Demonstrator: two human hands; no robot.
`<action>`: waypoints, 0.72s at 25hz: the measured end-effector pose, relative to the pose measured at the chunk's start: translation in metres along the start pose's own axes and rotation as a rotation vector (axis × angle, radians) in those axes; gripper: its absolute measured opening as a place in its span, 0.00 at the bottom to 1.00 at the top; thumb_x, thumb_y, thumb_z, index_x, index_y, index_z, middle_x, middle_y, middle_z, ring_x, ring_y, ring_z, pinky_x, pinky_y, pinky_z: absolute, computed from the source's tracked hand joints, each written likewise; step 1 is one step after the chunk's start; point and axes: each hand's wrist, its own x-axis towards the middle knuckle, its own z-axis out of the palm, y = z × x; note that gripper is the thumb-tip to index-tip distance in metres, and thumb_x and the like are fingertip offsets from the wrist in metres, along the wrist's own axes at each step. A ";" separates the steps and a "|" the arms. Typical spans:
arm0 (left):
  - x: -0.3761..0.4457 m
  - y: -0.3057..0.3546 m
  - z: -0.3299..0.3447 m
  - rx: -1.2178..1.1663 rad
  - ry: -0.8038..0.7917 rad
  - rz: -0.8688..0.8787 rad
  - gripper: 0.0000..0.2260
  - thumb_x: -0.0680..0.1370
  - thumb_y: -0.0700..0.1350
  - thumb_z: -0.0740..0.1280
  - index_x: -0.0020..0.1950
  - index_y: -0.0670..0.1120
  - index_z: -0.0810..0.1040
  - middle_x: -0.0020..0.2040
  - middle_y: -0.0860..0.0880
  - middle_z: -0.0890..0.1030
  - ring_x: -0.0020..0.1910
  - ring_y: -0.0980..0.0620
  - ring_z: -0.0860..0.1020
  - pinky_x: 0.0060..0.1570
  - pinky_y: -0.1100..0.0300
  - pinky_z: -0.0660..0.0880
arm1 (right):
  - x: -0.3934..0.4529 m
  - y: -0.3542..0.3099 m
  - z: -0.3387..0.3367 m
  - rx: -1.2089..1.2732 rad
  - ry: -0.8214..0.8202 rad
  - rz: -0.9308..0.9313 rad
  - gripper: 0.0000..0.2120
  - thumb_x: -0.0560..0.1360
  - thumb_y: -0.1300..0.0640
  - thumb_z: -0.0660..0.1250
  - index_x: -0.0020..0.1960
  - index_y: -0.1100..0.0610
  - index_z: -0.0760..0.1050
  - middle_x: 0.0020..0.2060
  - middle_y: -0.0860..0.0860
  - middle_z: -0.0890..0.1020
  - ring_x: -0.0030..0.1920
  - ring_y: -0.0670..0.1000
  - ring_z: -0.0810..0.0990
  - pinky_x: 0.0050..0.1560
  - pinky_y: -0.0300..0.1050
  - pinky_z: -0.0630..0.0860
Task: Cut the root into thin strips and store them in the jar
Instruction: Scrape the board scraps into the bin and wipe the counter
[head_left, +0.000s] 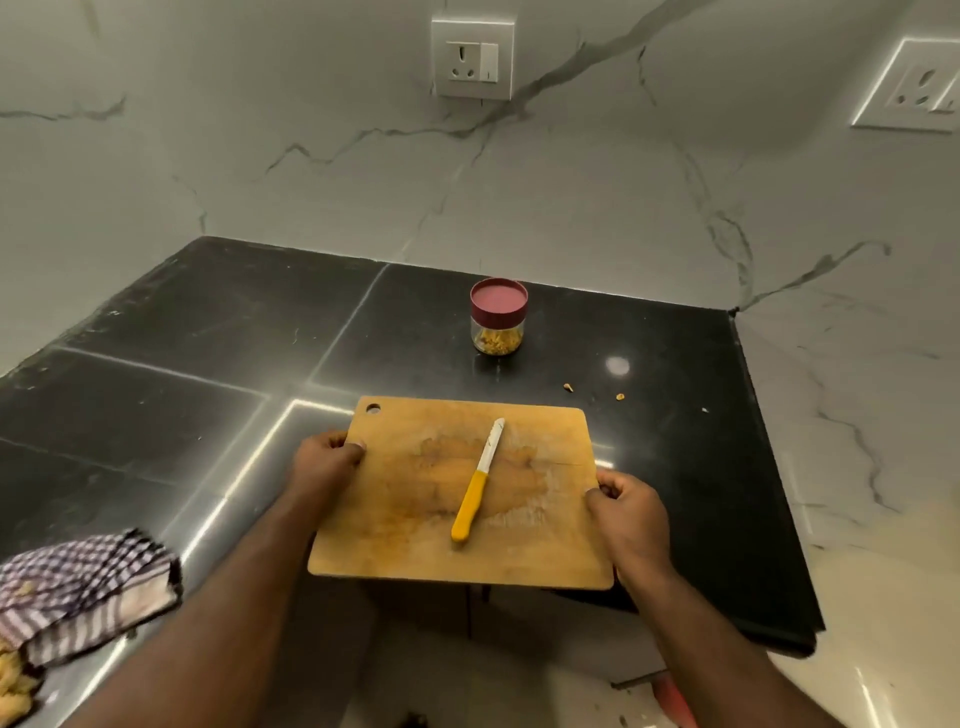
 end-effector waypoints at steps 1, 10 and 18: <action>0.019 0.002 -0.004 0.087 -0.011 0.026 0.10 0.78 0.45 0.68 0.58 0.45 0.84 0.48 0.44 0.85 0.48 0.42 0.83 0.53 0.43 0.80 | 0.001 -0.008 0.009 -0.033 0.018 0.015 0.07 0.75 0.60 0.67 0.46 0.51 0.83 0.37 0.43 0.83 0.41 0.48 0.81 0.43 0.50 0.79; 0.105 0.028 -0.018 0.689 -0.045 0.159 0.10 0.74 0.49 0.72 0.38 0.44 0.82 0.36 0.46 0.82 0.38 0.45 0.79 0.36 0.56 0.75 | 0.010 -0.031 0.049 -0.273 0.060 0.003 0.07 0.72 0.61 0.64 0.40 0.60 0.81 0.34 0.52 0.82 0.35 0.52 0.79 0.36 0.49 0.76; 0.062 0.074 0.063 0.444 -0.102 0.513 0.14 0.79 0.46 0.68 0.64 0.45 0.81 0.58 0.45 0.83 0.57 0.43 0.80 0.55 0.52 0.74 | 0.045 -0.020 0.012 -0.217 0.171 -0.001 0.12 0.76 0.58 0.67 0.59 0.57 0.82 0.54 0.51 0.84 0.56 0.52 0.81 0.53 0.38 0.72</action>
